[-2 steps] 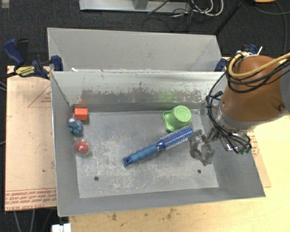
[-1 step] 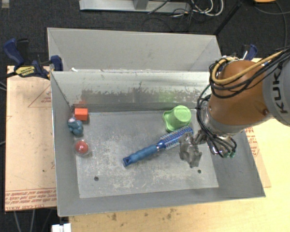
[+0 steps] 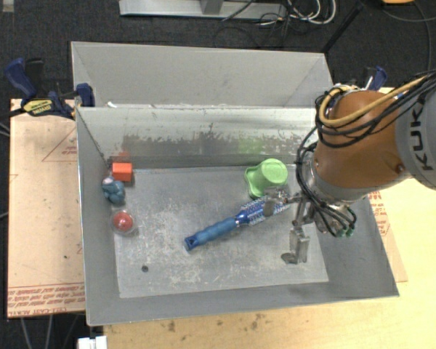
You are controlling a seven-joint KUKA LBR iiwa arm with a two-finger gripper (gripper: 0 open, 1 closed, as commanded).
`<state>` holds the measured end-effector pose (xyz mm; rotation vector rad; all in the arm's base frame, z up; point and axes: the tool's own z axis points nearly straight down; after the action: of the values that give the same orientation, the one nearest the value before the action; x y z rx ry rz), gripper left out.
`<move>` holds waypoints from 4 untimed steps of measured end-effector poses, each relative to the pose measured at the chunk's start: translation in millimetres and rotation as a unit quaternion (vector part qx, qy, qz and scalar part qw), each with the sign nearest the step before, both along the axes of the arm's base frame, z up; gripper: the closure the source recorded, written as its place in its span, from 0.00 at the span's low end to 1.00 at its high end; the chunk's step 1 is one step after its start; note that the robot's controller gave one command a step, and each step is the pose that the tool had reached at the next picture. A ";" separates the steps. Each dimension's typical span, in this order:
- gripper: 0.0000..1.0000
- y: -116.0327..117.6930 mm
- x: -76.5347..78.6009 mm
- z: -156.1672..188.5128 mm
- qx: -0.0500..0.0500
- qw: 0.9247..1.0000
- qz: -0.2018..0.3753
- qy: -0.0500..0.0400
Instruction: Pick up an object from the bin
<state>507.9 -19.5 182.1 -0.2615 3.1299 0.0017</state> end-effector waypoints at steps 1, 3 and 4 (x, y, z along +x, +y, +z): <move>0.00 47.3 16.2 -79.4 0.001 0.998 -0.056 0.003; 1.00 52.0 38.7 -107.8 0.000 0.997 -0.072 -0.003; 1.00 33.7 27.5 -109.8 0.000 0.963 0.270 -0.004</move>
Offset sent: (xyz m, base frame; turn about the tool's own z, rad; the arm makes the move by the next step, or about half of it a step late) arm 0.0171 0.0436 -0.0753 0.1182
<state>535.4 14.2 72.3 -1.0944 2.9360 0.0017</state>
